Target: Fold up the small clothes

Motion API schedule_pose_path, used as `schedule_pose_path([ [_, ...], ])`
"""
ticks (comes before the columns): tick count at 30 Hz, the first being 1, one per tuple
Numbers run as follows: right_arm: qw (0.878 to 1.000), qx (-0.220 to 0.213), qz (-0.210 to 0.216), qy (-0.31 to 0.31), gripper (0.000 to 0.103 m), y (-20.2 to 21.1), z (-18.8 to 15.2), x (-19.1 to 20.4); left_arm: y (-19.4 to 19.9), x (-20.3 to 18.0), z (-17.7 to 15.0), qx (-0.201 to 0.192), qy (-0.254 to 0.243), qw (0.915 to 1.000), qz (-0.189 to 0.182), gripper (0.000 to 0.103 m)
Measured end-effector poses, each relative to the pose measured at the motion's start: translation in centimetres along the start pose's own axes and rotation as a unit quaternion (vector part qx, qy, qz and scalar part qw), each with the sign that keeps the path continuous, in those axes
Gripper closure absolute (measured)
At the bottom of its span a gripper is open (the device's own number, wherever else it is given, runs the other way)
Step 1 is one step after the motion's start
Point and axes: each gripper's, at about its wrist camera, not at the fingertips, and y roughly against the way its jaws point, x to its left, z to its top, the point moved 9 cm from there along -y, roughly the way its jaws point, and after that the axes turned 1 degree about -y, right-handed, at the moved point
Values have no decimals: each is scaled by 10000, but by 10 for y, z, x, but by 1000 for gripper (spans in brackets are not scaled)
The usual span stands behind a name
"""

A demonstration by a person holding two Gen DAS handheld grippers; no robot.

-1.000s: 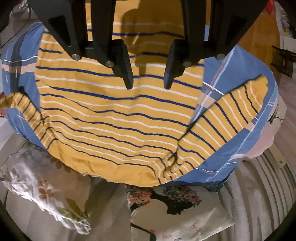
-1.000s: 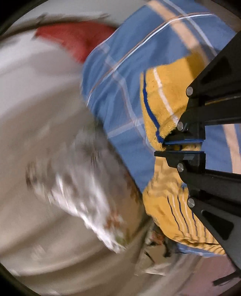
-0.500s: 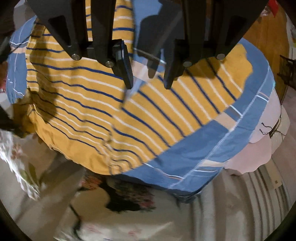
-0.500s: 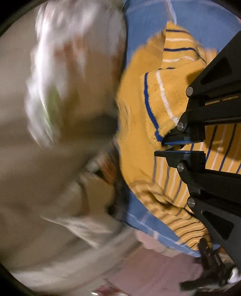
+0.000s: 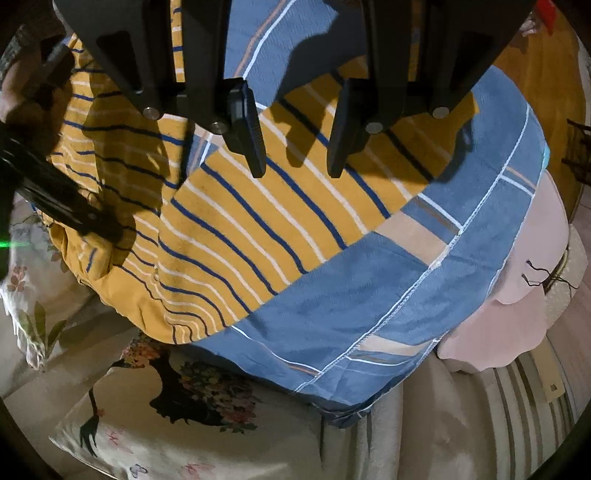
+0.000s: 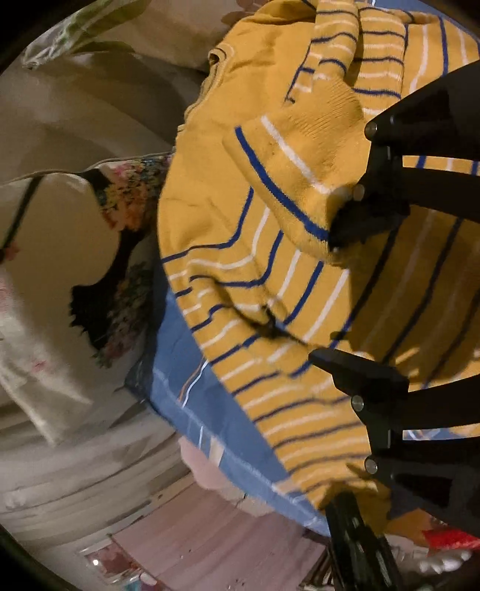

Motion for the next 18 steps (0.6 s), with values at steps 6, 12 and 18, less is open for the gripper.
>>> schedule_pose_path([
  [6, 9955, -362, 63, -870, 42, 60, 8, -48, -3, -2, 10, -26, -3, 9998, -173, 70],
  [12, 9869, -271, -516, -1504, 42, 74, 6, -113, -5, -50, 27, -50, -528, 9963, -682, 70],
  [18, 9658, -321, -880, -2419, 42, 88, -24, -165, -19, -141, 39, 110, -1357, 9818, -1326, 67],
])
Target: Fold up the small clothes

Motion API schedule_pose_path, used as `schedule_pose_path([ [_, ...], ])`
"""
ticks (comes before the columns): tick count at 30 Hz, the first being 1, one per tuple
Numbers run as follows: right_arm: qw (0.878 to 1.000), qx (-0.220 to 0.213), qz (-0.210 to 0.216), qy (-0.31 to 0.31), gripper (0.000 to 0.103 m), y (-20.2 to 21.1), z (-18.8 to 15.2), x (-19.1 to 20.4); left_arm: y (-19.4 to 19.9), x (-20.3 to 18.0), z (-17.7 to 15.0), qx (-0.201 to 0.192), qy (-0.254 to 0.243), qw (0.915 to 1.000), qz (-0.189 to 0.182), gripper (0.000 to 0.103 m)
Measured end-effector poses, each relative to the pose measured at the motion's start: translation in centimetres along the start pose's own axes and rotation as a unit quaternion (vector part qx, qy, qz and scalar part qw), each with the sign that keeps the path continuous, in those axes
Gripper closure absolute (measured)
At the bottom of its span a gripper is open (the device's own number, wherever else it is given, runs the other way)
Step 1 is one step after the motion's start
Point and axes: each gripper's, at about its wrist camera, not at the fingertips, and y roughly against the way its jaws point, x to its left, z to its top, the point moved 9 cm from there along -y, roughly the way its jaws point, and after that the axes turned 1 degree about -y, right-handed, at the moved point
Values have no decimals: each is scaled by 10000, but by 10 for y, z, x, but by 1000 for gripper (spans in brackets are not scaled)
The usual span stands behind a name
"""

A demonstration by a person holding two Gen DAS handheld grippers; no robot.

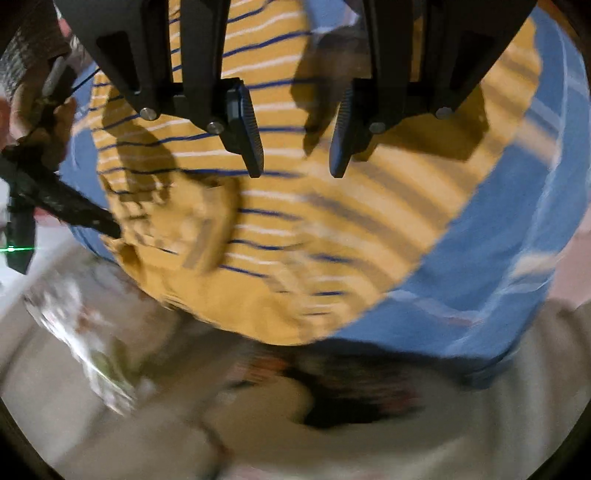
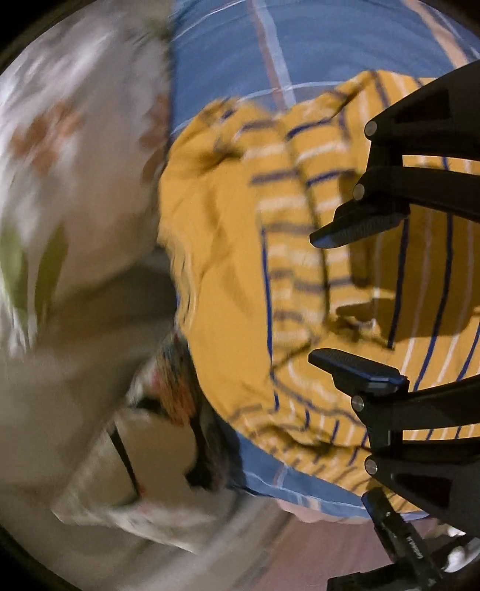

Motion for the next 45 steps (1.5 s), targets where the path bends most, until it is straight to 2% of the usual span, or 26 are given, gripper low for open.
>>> schedule_pose_path([
  [3, 9993, 10, -82, -378, 42, 6, -12, -27, -25, -51, 17, 40, -635, 9978, -195, 61],
  [7, 9972, -33, -160, -732, 42, 14, -25, -51, -64, -89, 37, 10, -1288, 9916, 92, 58],
  [9, 9960, -54, -222, -860, 42, 18, -32, -61, -87, -96, 47, 30, -1553, 9871, 393, 58],
  [10, 9956, -56, -235, -901, 42, 20, -34, -64, -98, -95, 49, 144, -1679, 9845, 479, 61],
  [11, 9950, -54, -252, -970, 42, 21, -38, -69, -110, -94, 50, 303, -1743, 9829, 516, 71],
  [12, 9946, -60, -269, -1003, 42, 23, -40, -71, -118, -90, 53, 454, -1684, 9833, 522, 97],
  [13, 9944, -70, -298, -1011, 42, 24, -41, -74, -122, -81, 59, 560, -1454, 9866, 477, 96],
  [16, 9944, -121, -371, -983, 42, 29, -42, -79, -117, -39, 86, 462, -471, 9974, 297, 96],
  [19, 9948, -140, -389, -932, 42, 28, -36, -80, -111, 1, 102, 402, 471, 9980, -101, 95],
  [20, 9950, -152, -407, -902, 42, 26, -32, -79, -108, 16, 105, 369, 642, 9972, 7, 95],
  [22, 9953, -237, -421, -840, 42, 23, -19, -78, -101, 31, 107, 306, 743, 9967, 68, 95],
  [27, 9943, -484, -626, -719, 42, 11, 24, -83, -82, 38, 105, 206, 874, 9960, -33, 95],
  [30, 9917, -355, -898, -852, 42, -5, 45, -97, -72, 29, 99, 201, 847, 9960, -189, 95],
  [32, 9897, -412, -679, -1193, 42, -12, 59, -106, -69, 16, 95, 218, 686, 9970, -289, 89],
  [33, 9883, -417, -569, -1351, 42, -16, 65, -111, -71, 8, 94, 232, 579, 9975, -338, 82],
  [34, 9875, -391, -529, -1431, 45, -20, 69, -114, -75, 3, 91, 260, 510, 9978, -344, 79],
  [35, 9864, -341, -565, -1504, 74, -25, 75, -119, -80, 0, 89, 301, 462, 9980, -321, 79],
  [36, 9866, -297, -675, -1454, 92, -26, 80, -121, -86, -4, 87, 349, 424, 9981, -287, 79],
  [37, 9871, -292, -718, -1401, 97, -27, 84, -120, -90, -5, 82, 370, 424, 9981, -246, 79],
  [41, 9945, -270, -568, -842, 98, -35, 105, -93, -98, 5, 70, 512, 658, 9962, -243, 79],
  [45, 9986, -104, -332, -411, 98, -66, 122, -61, -82, 6, 67, 372, 668, 9968, -241, 79],
])
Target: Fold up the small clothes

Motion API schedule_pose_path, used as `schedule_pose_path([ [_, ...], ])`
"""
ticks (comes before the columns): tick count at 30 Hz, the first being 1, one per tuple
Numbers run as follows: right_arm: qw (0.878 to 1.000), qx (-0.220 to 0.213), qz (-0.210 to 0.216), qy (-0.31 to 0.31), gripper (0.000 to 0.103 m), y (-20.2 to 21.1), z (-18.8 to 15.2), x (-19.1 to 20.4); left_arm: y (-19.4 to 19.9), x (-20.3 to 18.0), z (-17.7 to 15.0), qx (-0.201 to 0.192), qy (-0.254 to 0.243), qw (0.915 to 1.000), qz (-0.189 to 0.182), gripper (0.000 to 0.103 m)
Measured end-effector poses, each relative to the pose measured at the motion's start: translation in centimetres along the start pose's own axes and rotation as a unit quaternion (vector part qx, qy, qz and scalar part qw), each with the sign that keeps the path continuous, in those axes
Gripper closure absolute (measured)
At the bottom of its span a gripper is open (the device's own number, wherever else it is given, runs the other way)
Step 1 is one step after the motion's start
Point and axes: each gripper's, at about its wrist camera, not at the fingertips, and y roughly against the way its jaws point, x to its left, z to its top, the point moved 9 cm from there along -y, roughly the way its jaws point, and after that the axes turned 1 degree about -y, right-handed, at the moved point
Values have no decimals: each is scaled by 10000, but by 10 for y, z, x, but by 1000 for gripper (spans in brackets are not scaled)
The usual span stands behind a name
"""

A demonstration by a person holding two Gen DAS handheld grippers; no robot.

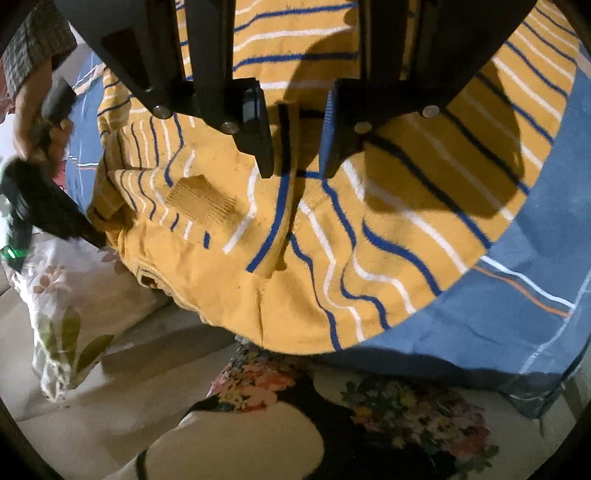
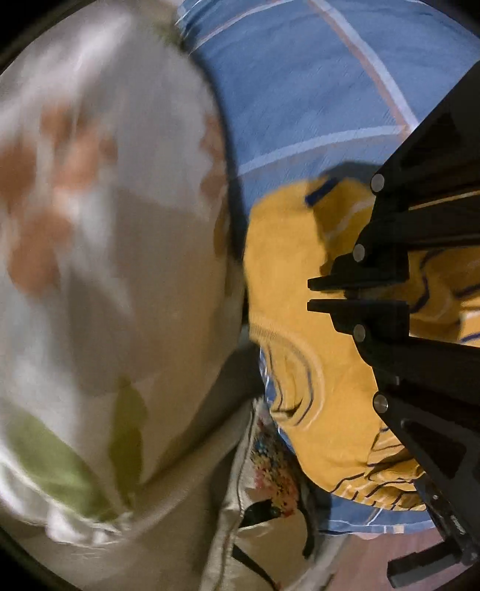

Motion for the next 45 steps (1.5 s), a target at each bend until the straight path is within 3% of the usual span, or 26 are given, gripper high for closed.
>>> schedule_pose_path([
  [3, 9994, 176, 300, 33, 97, -27, 3, 22, 19, 5, -4, -186, 46, 9998, 37, 79],
  [5, 9994, 203, 90, 263, 97, -36, 3, 33, 35, 13, -9, -287, 92, 9995, 96, 79],
  [6, 9990, 71, -84, 433, 97, -32, 5, 38, 43, 18, -12, -350, 129, 9992, 150, 79],
  [8, 9971, -236, -50, 724, 97, -13, 3, 59, 55, 30, -18, -412, 187, 9986, 257, 77],
  [10, 9953, -238, 353, 869, 96, 5, -12, 86, 67, 45, -26, -465, 279, 9978, 376, 77],
  [12, 9916, 98, 927, 893, 95, 10, -41, 111, 73, 57, -33, -463, 422, 9971, 431, 77],
  [14, 9875, 480, 1207, 893, 95, 3, -71, 125, 79, 70, -42, -442, 638, 9962, 400, 77],
  [19, 9827, 1143, 1243, 760, 95, -36, -114, 145, 102, 102, -56, -571, 970, 9921, 551, 77],
  [22, 9663, 1346, 1869, 1150, 95, -33, -137, 197, 125, 131, -60, -764, 1215, 9867, 770, 77],
  [26, 9331, 1749, 2564, 1814, 94, -22, -181, 268, 154, 175, -71, -949, 1590, 9764, 1108, 77],
  [29, 9177, 1759, 2710, 2312, 86, -8, -206, 300, 175, 210, -84, -1079, 1918, 9660, 1356, 77],
  [31, 9145, 1693, 2670, 2523, 72, -4, -213, 308, 189, 231, -95, -1148, 2144, 9582, 1509, 77],
  [32, 9144, 1665, 2546, 2671, 70, -2, -216, 309, 195, 240, -101, -1179, 2231, 9550, 1561, 77],
  [34, 9227, 1455, 2315, 2717, 70, 6, -210, 294, 204, 251, -111, -1225, 2340, 9512, 1595, 77],
  [37, 9532, 1009, 1839, 2177, 70, 15, -170, 238, 211, 258, -123, -1235, 2389, 9500, 1588, 77],
  [40, 9858, 143, 686, 1527, 70, 35, -105, 137, 214, 253, -128, -1271, 2369, 9500, 1589, 77],
  [41, 9895, -63, 409, 1386, 68, 42, -93, 113, 214, 249, -129, -1289, 2342, 9505, 1582, 76],
  [42, 9934, -336, -45, 1099, 65, 56, -75, 62, 214, 245, -129, -1294, 2312, 9513, 1578, 76],
  [43, 9941, -402, -248, 973, 57, 61, -67, 38, 213, 241, -128, -1301, 2292, 9519, 1566, 76],
  [45, 9936, -443, -809, 659, 54, 70, -52, -33, 211, 230, -128, -1311, 2245, 9530, 1555, 76],
])
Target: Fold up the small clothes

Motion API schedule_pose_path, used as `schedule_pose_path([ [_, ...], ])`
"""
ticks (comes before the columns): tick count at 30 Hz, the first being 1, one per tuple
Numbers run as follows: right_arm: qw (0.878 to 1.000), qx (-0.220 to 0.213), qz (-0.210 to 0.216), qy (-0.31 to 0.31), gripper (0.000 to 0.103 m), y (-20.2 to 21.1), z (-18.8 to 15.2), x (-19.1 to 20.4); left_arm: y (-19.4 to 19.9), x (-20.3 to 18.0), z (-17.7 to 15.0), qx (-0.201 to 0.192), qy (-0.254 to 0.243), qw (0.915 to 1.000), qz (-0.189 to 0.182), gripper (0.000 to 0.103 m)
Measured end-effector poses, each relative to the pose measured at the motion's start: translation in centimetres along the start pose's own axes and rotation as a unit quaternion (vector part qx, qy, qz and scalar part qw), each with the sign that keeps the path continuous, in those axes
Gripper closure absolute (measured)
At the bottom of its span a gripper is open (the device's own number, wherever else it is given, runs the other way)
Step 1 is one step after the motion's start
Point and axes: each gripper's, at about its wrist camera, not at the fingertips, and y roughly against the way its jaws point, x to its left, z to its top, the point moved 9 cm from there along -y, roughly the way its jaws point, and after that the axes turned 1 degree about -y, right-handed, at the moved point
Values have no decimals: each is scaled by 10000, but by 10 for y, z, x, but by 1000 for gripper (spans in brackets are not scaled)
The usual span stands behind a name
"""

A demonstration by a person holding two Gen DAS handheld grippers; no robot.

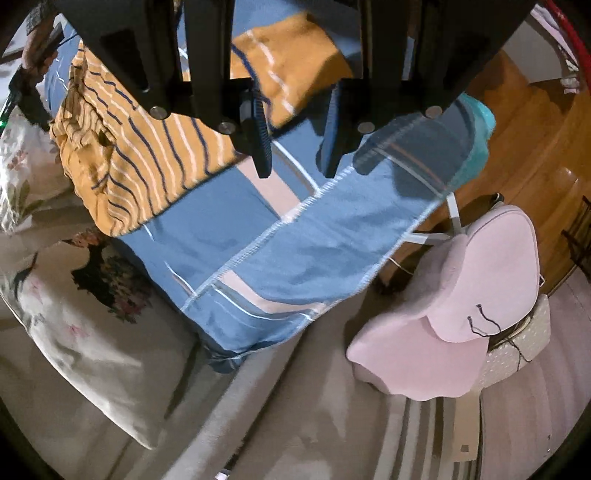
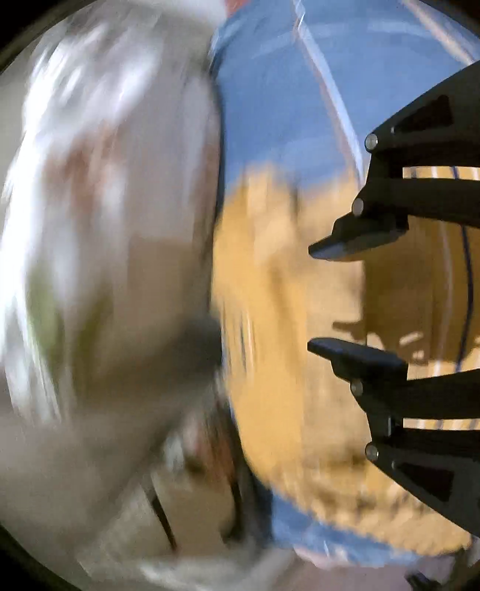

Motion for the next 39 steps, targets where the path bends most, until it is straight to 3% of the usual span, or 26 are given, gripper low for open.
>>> schedule_pose_path([
  [3, 9994, 226, 67, -256, 44, -22, -1, -53, 4, -26, -13, 2, -135, 9999, 2, 76],
  [6, 9969, 496, 421, -451, 41, -50, -7, -71, 5, -55, -27, 87, -255, 9996, -73, 76],
  [8, 9917, 604, 964, -604, 42, -69, -10, -63, 4, -79, -40, 178, -289, 9993, -168, 75],
  [9, 9864, 726, 1285, -729, 51, -75, -12, -52, 4, -90, -46, 206, -314, 9991, -206, 75],
  [10, 9812, 844, 1513, -853, 81, -80, -16, -46, 5, -102, -52, 217, -362, 9989, -222, 75],
  [11, 9797, 874, 1548, -926, 85, -79, -17, -47, 6, -113, -58, 213, -419, 9987, -209, 75],
  [14, 9863, 766, 1149, -897, 89, -71, -11, -72, 8, -139, -75, 210, -484, 9983, -240, 75],
  [16, 9909, 673, 656, -964, 98, -68, -3, -105, 9, -151, -86, 221, -490, 9983, -240, 75],
  [17, 9920, 642, 471, -977, 98, -67, 0, -116, 9, -155, -91, 230, -486, 9983, -238, 75],
  [20, 9899, 881, 646, -901, 96, -70, 0, -123, 10, -161, -103, 252, -440, 9986, -177, 75],
  [24, 9967, 161, 564, -554, 94, -27, 19, -118, 17, -161, -111, 172, -394, 9991, -12, 75],
  [26, 9969, -76, 667, -409, 94, -7, 23, -101, 21, -158, -113, 126, -389, 9992, 50, 74],
  [28, 9926, -127, 1172, -276, 94, 9, 20, -68, 23, -155, -113, 109, -357, 9993, 71, 69],
  [31, 9692, 576, 2393, -65, 94, 6, -4, 4, 23, -150, -110, 115, -299, 9995, 35, 69],
  [32, 9644, 799, 2523, -21, 94, -2, -13, 23, 23, -147, -107, 99, -289, 9995, 16, 69],
  [35, 9650, 1015, 2391, 359, 94, -26, -32, 70, 23, -134, -95, 55, -259, 9996, 4, 69],
  [39, 9565, 1464, 2479, 481, 94, -47, -54, 130, 24, -96, -76, 27, -115, 9999, 51, 69],
])
